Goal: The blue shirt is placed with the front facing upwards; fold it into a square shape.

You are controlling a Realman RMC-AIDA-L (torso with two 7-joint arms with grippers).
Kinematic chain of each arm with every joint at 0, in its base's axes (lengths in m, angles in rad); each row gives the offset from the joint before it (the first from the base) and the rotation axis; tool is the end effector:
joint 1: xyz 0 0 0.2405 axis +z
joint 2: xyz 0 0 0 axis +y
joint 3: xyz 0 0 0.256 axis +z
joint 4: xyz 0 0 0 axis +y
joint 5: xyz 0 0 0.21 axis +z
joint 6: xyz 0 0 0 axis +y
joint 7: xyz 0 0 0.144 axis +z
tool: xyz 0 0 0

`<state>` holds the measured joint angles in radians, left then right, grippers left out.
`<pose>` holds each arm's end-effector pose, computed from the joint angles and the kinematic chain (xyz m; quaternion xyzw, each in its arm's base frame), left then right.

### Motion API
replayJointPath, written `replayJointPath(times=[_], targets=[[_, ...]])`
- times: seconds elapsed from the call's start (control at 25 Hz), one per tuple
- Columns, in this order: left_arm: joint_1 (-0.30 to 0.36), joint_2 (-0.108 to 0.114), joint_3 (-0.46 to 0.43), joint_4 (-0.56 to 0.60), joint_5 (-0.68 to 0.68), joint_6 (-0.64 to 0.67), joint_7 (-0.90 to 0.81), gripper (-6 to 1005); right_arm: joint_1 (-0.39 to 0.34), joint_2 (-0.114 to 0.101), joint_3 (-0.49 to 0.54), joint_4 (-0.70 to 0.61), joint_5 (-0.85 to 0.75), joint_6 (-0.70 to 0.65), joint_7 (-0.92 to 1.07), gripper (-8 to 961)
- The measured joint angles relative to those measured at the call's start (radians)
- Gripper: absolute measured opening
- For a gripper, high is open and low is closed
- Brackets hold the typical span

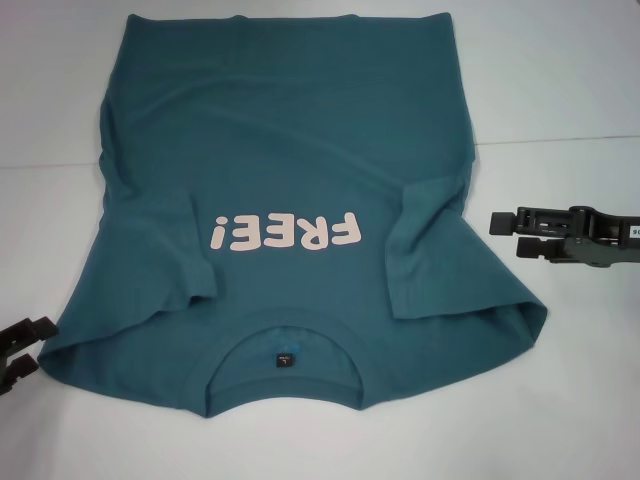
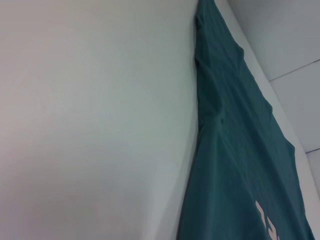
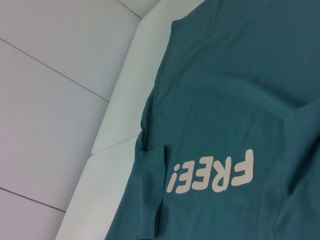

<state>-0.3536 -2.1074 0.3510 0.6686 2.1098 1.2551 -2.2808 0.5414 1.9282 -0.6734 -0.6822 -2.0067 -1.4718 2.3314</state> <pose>-0.3791 0.2952 0.0334 -0.5702 -0.7154 -0.3233 0.2419 0.2911 0.3622 0.0700 -0.7475 0.6009 0.2553 0.1222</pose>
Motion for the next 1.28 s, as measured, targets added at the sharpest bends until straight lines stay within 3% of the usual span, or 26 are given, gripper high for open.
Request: replayJointPath(times=[1.28], targets=[[-0.032,-0.003,0.042,-0.023,0.015,-0.076,0.008,719,-0.010,0.000,0.003,0.000,0.005,-0.001,-0.004,912]])
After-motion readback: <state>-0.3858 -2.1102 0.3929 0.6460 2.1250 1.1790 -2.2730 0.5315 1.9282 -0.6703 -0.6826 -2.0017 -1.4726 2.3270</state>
